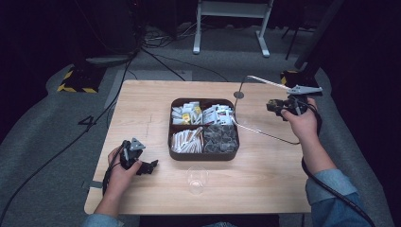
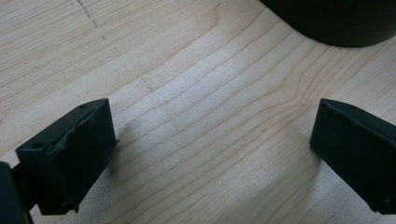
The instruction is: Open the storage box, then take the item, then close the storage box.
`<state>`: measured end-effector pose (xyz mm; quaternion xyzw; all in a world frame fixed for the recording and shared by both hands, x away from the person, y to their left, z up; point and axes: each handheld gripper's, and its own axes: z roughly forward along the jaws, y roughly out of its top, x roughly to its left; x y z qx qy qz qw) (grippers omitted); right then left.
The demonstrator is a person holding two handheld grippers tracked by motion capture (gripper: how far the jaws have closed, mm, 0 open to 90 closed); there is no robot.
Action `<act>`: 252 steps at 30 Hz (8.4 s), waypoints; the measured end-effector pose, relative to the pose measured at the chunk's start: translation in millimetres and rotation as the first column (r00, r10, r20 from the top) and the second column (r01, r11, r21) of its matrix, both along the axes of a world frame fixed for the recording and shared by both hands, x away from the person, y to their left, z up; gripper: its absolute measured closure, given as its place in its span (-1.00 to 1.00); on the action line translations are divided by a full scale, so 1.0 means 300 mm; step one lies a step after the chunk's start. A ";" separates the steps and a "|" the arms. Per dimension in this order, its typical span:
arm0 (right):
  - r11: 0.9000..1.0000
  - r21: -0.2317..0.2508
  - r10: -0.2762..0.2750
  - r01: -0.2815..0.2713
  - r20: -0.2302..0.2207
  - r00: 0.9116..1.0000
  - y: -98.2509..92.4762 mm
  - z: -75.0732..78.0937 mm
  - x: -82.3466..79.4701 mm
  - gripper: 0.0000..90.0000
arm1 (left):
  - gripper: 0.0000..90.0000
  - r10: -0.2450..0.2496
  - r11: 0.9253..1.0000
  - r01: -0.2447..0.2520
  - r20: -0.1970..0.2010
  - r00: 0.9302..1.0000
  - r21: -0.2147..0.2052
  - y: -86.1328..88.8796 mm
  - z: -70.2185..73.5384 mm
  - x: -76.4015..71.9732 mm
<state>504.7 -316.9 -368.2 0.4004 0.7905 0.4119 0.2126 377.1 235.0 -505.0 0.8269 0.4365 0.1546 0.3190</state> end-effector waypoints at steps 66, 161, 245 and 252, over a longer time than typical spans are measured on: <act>0.995 -0.089 -0.063 0.054 -0.097 0.993 -0.082 -0.392 0.087 0.30 | -0.99 0.001 1.000 -0.001 -0.002 1.000 0.001 0.000 0.001 -0.001; 0.929 -0.074 0.355 -0.364 -0.105 0.929 0.161 -0.451 -0.362 -0.53 | -0.43 0.049 0.998 -0.048 0.044 0.998 -0.028 0.020 0.010 -0.013; 0.932 -0.068 0.347 -0.355 -0.104 0.932 0.163 -0.452 -0.359 -0.51 | 0.34 -0.350 0.932 0.335 -0.109 0.930 -0.137 -0.705 0.201 0.294; 0.932 -0.068 0.347 -0.355 -0.104 0.932 0.163 -0.452 -0.359 -0.51 | 0.43 -0.331 0.940 0.313 -0.147 0.932 -0.133 -0.709 0.196 0.307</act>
